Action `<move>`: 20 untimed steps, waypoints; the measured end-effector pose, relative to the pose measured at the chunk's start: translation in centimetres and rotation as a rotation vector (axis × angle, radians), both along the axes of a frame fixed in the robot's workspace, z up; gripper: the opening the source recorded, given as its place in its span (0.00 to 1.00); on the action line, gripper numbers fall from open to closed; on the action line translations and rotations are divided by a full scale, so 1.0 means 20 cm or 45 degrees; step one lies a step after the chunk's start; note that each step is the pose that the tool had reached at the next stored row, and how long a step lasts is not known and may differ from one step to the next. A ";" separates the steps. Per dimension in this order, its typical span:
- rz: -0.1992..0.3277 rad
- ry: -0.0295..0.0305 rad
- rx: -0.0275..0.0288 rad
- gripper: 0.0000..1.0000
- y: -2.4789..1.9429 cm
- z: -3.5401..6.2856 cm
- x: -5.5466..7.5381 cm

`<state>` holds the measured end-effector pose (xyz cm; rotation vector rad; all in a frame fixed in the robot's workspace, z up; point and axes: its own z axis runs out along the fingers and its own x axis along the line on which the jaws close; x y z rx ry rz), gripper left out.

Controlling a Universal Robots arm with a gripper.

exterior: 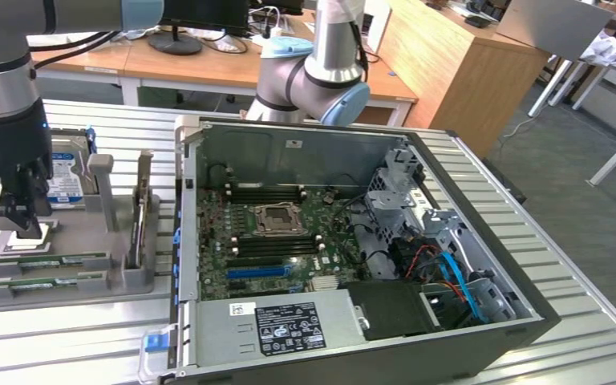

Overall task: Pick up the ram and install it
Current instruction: 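Pick up the ram and move it above insertion slot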

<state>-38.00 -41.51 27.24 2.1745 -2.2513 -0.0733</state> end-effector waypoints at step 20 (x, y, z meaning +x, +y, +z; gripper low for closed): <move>0.012 -0.0004 0.0007 0.43 -0.074 -0.001 0.00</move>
